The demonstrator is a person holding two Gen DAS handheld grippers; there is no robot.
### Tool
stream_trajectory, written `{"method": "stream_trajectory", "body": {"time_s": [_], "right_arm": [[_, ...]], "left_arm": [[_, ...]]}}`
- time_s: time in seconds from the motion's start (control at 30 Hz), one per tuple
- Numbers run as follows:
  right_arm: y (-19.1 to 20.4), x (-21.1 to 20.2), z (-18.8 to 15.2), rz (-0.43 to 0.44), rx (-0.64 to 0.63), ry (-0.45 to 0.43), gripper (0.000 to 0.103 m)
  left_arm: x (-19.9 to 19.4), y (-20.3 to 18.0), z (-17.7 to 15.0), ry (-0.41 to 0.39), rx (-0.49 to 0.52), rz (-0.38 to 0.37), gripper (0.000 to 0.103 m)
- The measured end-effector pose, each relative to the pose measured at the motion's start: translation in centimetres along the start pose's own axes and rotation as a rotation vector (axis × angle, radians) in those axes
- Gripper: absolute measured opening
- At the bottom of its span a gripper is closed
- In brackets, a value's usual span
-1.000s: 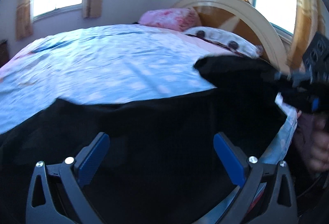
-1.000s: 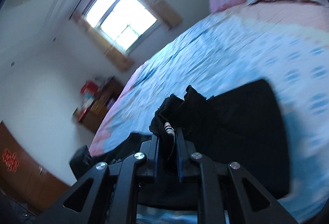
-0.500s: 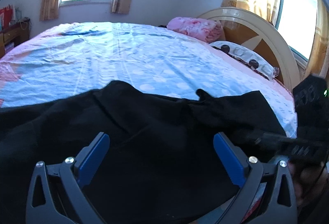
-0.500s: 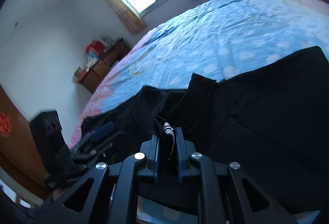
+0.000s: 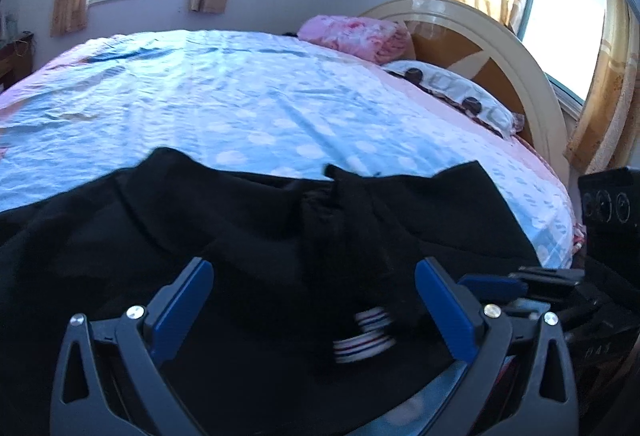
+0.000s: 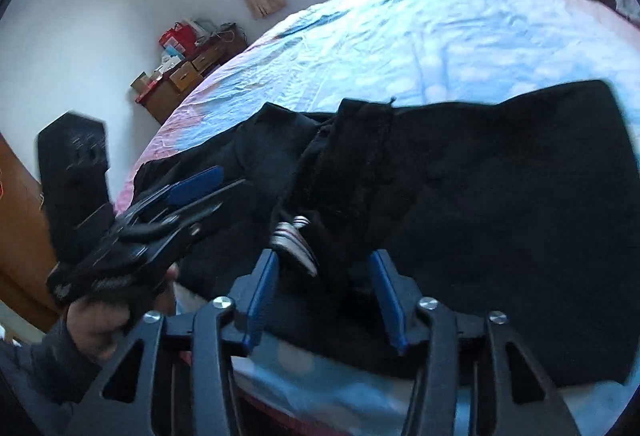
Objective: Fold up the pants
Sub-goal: 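Lower the waistband onto the pants with the right gripper while the left gripper grasps the waist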
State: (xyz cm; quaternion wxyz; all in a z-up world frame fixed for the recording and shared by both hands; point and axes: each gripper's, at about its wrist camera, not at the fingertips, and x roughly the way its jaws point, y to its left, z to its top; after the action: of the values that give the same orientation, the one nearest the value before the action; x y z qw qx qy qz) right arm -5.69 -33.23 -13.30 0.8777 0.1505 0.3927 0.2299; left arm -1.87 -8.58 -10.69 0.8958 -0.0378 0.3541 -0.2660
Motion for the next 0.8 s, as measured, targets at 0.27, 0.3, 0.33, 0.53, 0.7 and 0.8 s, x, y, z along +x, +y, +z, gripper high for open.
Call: {"method": "stream_trajectory", "body": {"time_s": [0.27, 0.3, 0.33, 0.53, 0.7, 0.8], "right_arm": [[-5.8, -6.8, -0.3, -0.215, 0.124, -0.180, 0.052], [-6.6, -7.4, -0.3, -0.222, 0.153, -0.195, 0.052], [-7.1, -7.7, -0.4, -0.223, 0.175, -0.205, 0.052], [-7.6, -7.8, -1.2, -0.211, 0.203, -0.225, 0.052], [-7.3, -8.2, -0.7, -0.203, 0.208, -0.270, 0.052], [-7.4, -8.4, -0.4, -0.213, 0.222, -0.287, 0.052]], "left_arm": [[4.2, -2.8, -0.4, 0.146, 0.063, 0.045, 0.087], [4.3, -3.0, -0.4, 0.134, 0.074, 0.048, 0.086], [4.4, -3.3, -0.3, 0.127, 0.086, 0.046, 0.078], [4.2, -2.7, 0.0, 0.142, 0.061, 0.029, 0.015], [2.2, -2.5, 0.1, 0.103, 0.026, 0.004, 0.011], [1.0, -1.9, -0.1, 0.094, 0.020, 0.031, 0.010]]}}
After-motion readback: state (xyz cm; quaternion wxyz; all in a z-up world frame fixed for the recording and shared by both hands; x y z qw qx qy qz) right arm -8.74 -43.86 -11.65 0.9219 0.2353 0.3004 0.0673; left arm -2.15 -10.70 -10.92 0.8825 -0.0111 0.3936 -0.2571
